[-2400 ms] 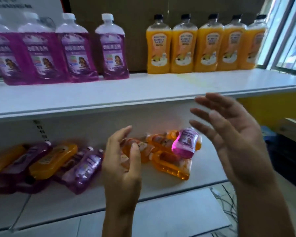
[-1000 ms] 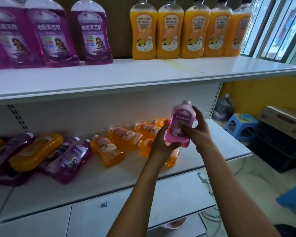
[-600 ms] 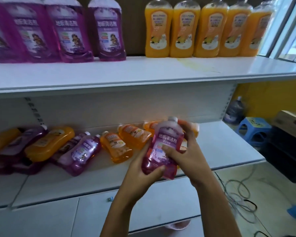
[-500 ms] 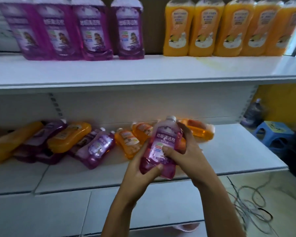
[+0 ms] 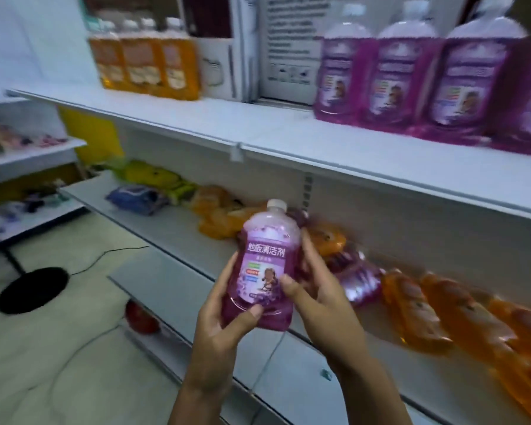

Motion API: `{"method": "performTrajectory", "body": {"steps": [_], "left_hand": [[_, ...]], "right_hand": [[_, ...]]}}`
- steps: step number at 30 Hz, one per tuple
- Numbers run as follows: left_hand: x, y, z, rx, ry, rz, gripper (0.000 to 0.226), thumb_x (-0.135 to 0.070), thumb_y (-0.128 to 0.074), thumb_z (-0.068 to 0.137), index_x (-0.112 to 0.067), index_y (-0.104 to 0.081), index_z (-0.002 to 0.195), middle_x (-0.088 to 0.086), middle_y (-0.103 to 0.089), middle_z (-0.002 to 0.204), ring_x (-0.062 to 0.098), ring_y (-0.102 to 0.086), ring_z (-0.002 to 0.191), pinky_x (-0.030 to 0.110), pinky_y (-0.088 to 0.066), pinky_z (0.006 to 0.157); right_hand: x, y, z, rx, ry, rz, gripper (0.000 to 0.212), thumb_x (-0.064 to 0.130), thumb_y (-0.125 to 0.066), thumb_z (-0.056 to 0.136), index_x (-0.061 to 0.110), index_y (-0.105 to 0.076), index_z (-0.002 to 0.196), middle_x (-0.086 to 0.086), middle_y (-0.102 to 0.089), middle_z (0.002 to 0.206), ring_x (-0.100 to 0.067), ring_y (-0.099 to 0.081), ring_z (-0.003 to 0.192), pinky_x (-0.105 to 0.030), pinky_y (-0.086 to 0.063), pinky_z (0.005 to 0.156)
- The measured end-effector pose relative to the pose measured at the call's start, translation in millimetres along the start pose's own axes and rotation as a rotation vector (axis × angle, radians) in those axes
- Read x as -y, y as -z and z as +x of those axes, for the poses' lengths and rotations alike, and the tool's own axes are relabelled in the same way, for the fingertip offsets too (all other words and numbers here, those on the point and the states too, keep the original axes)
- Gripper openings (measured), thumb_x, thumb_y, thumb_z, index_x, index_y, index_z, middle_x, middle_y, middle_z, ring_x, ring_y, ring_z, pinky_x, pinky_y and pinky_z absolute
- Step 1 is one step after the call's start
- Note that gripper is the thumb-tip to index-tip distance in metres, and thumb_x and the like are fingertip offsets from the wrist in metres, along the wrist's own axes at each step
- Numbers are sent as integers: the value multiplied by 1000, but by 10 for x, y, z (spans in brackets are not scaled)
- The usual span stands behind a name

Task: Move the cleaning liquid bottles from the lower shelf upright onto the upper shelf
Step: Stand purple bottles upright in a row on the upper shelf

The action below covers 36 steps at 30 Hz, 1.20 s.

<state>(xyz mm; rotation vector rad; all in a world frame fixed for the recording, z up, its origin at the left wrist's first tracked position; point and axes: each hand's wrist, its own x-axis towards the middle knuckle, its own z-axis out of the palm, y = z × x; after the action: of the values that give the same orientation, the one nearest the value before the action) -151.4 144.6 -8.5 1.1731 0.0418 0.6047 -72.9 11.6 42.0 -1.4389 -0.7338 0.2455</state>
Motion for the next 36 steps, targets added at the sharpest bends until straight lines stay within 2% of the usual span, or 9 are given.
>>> {"method": "performTrajectory", "body": {"steps": [3,7,13,18,24,28,30,34,36], "left_hand": [[-150,293,85,-81,-63,-18,75,-17,-82,73,-34,-52,141,8,-63,134,29,-63,120,33,-56,85],[-378,754,269,-160,-156,-19,77,-8,-76,75,-32,-49,143,9,-62,135,30,-62,120,32,-56,84],[-692,1228,591,-118,-220,-11,75,-11,-73,79,-33,-45,146,7,-61,134,29,-60,123,34,-56,86],[-929,1408,932,-15,-275,-72,80,-11,-73,79,-30,-40,149,8,-59,137,29,-60,124,34,-56,87],[-999,1443,1188,245,-262,-153,85,-9,-74,83,-21,-29,154,13,-51,146,31,-54,131,36,-51,96],[-971,1439,1275,369,-242,-71,86,-9,-77,79,-24,-35,152,12,-52,147,31,-54,131,36,-50,97],[-971,1335,1302,417,-262,-35,85,-9,-78,75,-27,-39,150,10,-55,144,29,-57,128,32,-51,95],[-1017,905,1327,516,-296,-27,88,-38,-88,69,-36,-45,146,-2,-58,142,20,-60,126,29,-53,92],[-1037,638,1329,574,-341,-45,86,-32,-87,69,-39,-46,145,-7,-59,140,17,-60,125,30,-53,93]], "right_hand": [[-18,-317,189,128,-30,-5,69,2,-52,101,36,-24,154,36,-57,130,4,-56,123,-26,-51,102],[-36,-752,462,241,-17,-35,63,2,-49,103,32,-30,154,22,-48,148,-1,-44,138,-40,-39,116],[50,-1276,849,239,81,-42,61,10,-55,101,34,-34,153,24,-54,141,-1,-49,134,-26,-51,101],[239,-1493,1123,175,205,-76,62,19,-63,97,35,-36,151,14,-53,145,-13,-52,133,-41,-51,102],[456,-1553,1238,6,341,-87,64,27,-67,93,39,-36,149,17,-56,139,-16,-58,127,-35,-56,95],[534,-1530,1169,-162,340,-143,71,33,-70,87,45,-35,148,16,-60,133,-12,-64,117,-22,-56,86],[588,-1474,1097,-240,316,-191,76,36,-72,85,49,-32,147,12,-59,134,-13,-65,116,-26,-57,88],[811,-1246,948,-400,313,-323,88,40,-77,82,48,-23,151,10,-52,145,-13,-59,126,-38,-54,99],[962,-1101,869,-454,343,-317,89,30,-79,83,45,-24,152,8,-53,144,-16,-60,126,-41,-55,98]]}}
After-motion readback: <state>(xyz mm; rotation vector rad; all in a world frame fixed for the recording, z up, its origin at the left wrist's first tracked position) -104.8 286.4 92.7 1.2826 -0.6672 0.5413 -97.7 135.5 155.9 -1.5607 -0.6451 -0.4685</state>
